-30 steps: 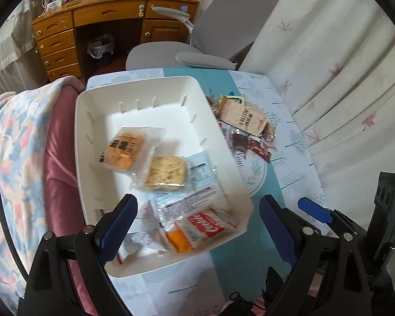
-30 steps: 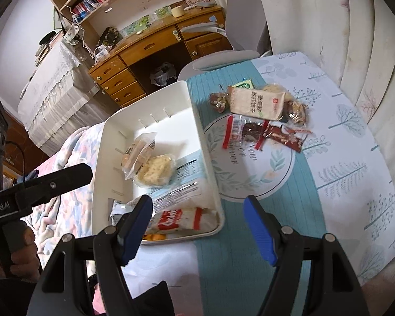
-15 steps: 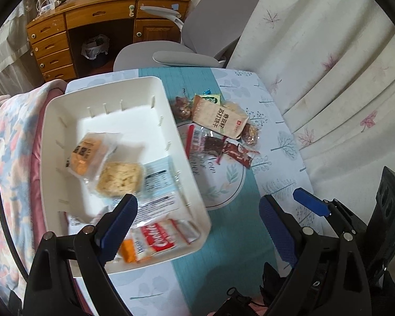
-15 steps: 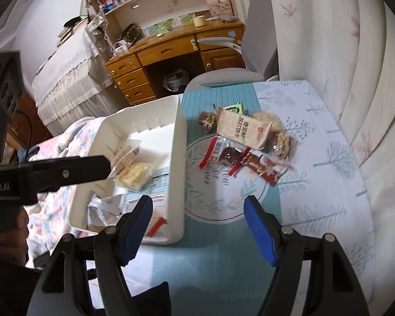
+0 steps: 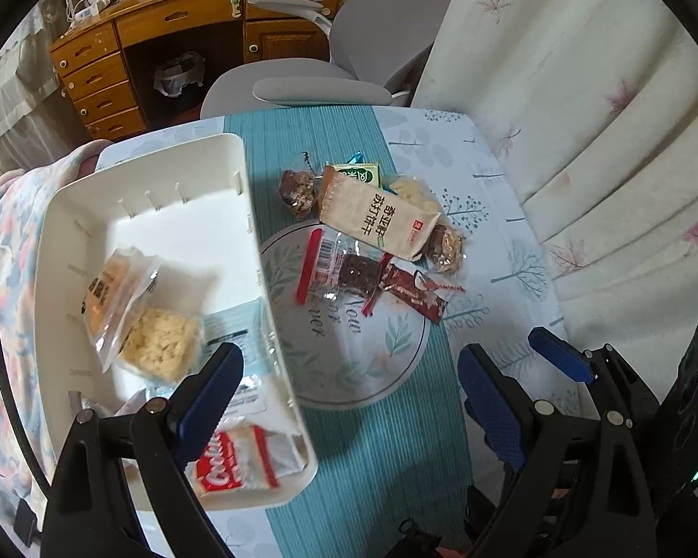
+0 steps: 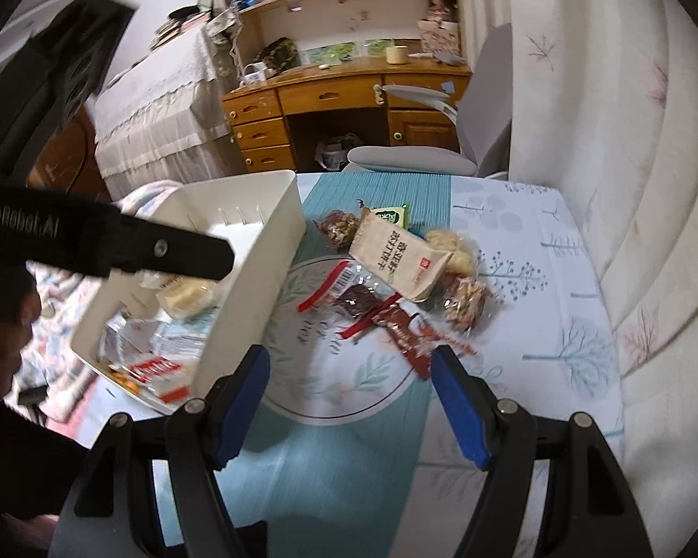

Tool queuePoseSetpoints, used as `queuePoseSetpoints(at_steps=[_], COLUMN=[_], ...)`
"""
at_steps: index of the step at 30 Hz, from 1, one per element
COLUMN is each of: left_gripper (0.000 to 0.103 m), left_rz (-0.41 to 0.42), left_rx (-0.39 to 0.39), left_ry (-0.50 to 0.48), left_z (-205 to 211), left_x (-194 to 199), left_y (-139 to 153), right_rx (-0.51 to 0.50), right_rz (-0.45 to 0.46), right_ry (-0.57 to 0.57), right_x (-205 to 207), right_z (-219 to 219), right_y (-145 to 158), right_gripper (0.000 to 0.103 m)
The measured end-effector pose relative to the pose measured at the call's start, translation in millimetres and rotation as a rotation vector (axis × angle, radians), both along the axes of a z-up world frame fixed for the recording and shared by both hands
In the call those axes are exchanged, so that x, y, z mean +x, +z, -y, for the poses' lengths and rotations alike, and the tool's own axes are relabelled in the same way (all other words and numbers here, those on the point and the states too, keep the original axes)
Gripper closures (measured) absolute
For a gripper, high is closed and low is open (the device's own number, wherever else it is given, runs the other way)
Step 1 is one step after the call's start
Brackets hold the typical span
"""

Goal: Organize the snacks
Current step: 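Grasp the dark dried-fruit bag with the left tool while the right tool grasps the brown wafer pack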

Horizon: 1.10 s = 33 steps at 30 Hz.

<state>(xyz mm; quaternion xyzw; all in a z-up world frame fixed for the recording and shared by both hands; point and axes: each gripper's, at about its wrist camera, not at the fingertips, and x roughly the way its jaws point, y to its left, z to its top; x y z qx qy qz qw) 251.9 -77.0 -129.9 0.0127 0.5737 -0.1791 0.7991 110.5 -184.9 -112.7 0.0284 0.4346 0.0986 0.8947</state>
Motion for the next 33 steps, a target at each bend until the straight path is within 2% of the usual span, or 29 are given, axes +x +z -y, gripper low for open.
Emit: queuePoseSetpoints(at_steps=[4, 15, 21, 28, 33], left_gripper=[0.01, 0.01, 0.01, 0.01, 0.011], left_rz=[0.002, -0.078, -0.082, -0.135, -0.182], left_rx=[0.057, 0.203, 0.263, 0.35, 0.375], left_ry=[0.007, 0.042, 0.034, 0.006, 0.003], left_z=[20, 64, 83, 98, 102], left_x=[14, 55, 73, 90, 98], left_y=[-9, -52, -72, -100, -117], right_rx=[-0.033, -0.076, -0.059, -0.065, -0.068], right_rz=[0.03, 0.061, 0.067, 0.064, 0.054], right_ry=[0.064, 0.252, 0.303, 0.325, 0.322], right_x=[10, 43, 57, 74, 81], right_z=[8, 16, 15, 12, 13], right_y=[-13, -62, -83, -103, -112], right_gripper=[0.031, 0.031, 0.031, 0.031, 0.031])
